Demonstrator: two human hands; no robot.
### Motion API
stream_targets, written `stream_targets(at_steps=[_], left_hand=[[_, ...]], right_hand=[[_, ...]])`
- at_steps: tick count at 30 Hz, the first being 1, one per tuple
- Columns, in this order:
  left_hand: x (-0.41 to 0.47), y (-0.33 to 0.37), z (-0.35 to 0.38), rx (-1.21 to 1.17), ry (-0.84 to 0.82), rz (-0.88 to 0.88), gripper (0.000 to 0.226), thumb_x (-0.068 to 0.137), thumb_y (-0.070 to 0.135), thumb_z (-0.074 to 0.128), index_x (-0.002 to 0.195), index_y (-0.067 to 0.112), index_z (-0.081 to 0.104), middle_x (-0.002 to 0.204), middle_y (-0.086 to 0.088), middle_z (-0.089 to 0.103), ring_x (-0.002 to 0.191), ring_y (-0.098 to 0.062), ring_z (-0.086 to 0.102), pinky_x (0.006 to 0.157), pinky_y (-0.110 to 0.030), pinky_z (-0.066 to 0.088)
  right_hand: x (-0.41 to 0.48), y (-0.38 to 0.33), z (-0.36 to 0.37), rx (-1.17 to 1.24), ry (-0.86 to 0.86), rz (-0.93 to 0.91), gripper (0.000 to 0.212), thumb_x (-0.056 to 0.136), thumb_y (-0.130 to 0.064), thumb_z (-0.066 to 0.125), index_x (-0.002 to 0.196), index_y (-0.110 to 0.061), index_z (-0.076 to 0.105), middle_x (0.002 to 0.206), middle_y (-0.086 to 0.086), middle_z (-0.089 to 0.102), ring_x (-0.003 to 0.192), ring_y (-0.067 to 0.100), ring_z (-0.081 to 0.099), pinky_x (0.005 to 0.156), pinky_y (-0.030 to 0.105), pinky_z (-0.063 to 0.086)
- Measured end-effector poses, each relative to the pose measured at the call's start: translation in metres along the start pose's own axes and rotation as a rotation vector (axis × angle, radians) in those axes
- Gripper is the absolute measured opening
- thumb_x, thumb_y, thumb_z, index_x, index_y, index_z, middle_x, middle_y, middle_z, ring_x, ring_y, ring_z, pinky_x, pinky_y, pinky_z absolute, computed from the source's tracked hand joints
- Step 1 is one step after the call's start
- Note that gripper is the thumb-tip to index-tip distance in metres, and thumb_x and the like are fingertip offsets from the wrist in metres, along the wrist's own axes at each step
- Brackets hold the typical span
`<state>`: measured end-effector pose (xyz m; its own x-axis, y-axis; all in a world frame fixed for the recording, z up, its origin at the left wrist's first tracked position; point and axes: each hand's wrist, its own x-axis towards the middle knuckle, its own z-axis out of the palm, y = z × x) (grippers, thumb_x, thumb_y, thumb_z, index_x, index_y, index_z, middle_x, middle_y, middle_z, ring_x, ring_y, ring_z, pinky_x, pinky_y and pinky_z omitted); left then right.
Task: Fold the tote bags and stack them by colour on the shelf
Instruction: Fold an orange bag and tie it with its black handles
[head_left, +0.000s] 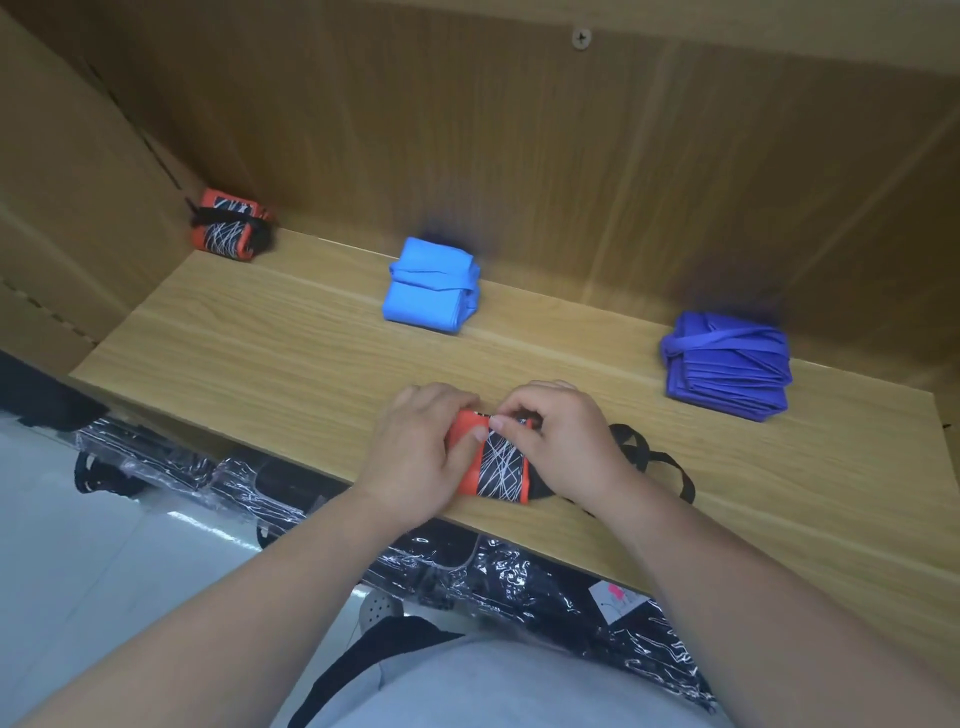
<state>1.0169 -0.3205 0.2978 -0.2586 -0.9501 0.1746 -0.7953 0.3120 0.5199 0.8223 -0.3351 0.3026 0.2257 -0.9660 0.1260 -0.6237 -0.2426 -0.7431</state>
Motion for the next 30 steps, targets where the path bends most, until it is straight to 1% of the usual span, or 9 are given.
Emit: stream_targets(at_steps=[6, 9, 12, 14, 17, 21, 24, 27, 30], left_hand=[[-0.007, 0.004, 0.0, 0.062, -0.071, 0.004, 0.07, 0.085, 0.067, 0.048, 0.134, 0.018, 0.058, 0.124, -0.001, 0.06, 0.114, -0.025, 0.052, 0.097, -0.044, 0.043], [-0.003, 0.008, -0.003, -0.092, -0.093, 0.0, 0.063, 0.082, 0.064, 0.057, 0.131, 0.024, 0.06, 0.12, 0.003, 0.058, 0.113, -0.018, 0.051, 0.1, -0.037, 0.041], [-0.008, 0.015, -0.004, -0.423, -0.015, -0.08, 0.043, 0.075, 0.042, 0.08, 0.115, 0.039, 0.064, 0.113, 0.01, 0.057, 0.109, -0.008, 0.057, 0.096, -0.025, 0.045], [-0.01, 0.023, -0.005, -0.662, 0.016, -0.224, 0.048, 0.069, 0.03, 0.086, 0.109, 0.045, 0.064, 0.112, 0.009, 0.059, 0.104, -0.008, 0.061, 0.09, -0.025, 0.05], [-0.011, 0.042, -0.007, -0.968, 0.047, -0.382, 0.052, 0.076, 0.018, 0.084, 0.119, 0.037, 0.062, 0.101, 0.006, 0.064, 0.086, -0.008, 0.063, 0.075, -0.023, 0.053], [-0.007, 0.061, -0.015, -1.109, 0.076, -0.504, 0.034, 0.092, 0.024, 0.072, 0.119, 0.041, 0.062, 0.102, -0.003, 0.067, 0.076, -0.02, 0.067, 0.05, -0.033, 0.052], [0.0, 0.066, -0.024, -1.054, 0.108, -0.465, 0.029, 0.095, 0.018, 0.069, 0.115, 0.037, 0.063, 0.089, 0.003, 0.068, 0.066, -0.018, 0.063, 0.042, -0.029, 0.048], [0.009, 0.066, -0.037, -1.05, 0.18, -0.497, 0.023, 0.095, 0.009, 0.066, 0.109, 0.027, 0.063, 0.072, 0.011, 0.067, 0.056, -0.013, 0.062, 0.039, -0.026, 0.047], [0.012, 0.057, -0.047, -1.037, 0.26, -0.536, 0.021, 0.094, 0.008, 0.068, 0.104, 0.026, 0.063, 0.079, 0.002, 0.066, 0.06, -0.016, 0.063, 0.042, -0.03, 0.052]], right_hand=[[0.004, -0.001, 0.0, 0.042, -0.023, 0.028, 0.006, 0.088, -0.03, 0.075, 0.084, -0.026, 0.073, 0.084, -0.016, 0.065, 0.084, 0.006, 0.058, 0.076, 0.034, 0.05], [0.0, -0.001, -0.003, 0.014, -0.062, 0.016, 0.012, 0.094, -0.034, 0.069, 0.102, -0.027, 0.074, 0.097, -0.016, 0.067, 0.097, 0.007, 0.054, 0.09, 0.034, 0.046], [-0.009, 0.0, -0.014, -0.035, -0.231, 0.022, 0.034, 0.098, -0.043, 0.06, 0.129, -0.03, 0.064, 0.118, -0.015, 0.061, 0.116, 0.007, 0.046, 0.101, 0.03, 0.037], [-0.016, 0.002, -0.019, 0.013, -0.265, 0.073, 0.035, 0.097, -0.047, 0.06, 0.129, -0.036, 0.06, 0.123, -0.017, 0.06, 0.119, 0.006, 0.049, 0.104, 0.033, 0.041], [-0.023, -0.005, -0.022, 0.311, -0.182, 0.156, 0.02, 0.095, -0.039, 0.065, 0.115, -0.035, 0.065, 0.109, -0.012, 0.069, 0.101, 0.011, 0.066, 0.091, 0.044, 0.055], [-0.023, -0.019, -0.026, 0.521, -0.048, 0.149, 0.025, 0.092, -0.031, 0.07, 0.116, -0.027, 0.069, 0.105, -0.001, 0.075, 0.098, 0.019, 0.071, 0.089, 0.047, 0.057], [-0.024, -0.02, -0.037, 0.504, -0.097, 0.169, 0.046, 0.085, -0.026, 0.081, 0.129, -0.028, 0.064, 0.107, -0.005, 0.074, 0.095, 0.013, 0.069, 0.091, 0.037, 0.057], [-0.033, -0.017, -0.055, 0.221, -0.212, 0.179, 0.082, 0.073, -0.024, 0.089, 0.144, -0.035, 0.049, 0.12, -0.017, 0.063, 0.096, -0.004, 0.061, 0.085, 0.017, 0.05], [-0.044, -0.017, -0.068, 0.088, -0.213, 0.178, 0.065, 0.074, -0.014, 0.084, 0.134, -0.031, 0.063, 0.111, -0.018, 0.067, 0.097, -0.006, 0.06, 0.085, 0.012, 0.048]])
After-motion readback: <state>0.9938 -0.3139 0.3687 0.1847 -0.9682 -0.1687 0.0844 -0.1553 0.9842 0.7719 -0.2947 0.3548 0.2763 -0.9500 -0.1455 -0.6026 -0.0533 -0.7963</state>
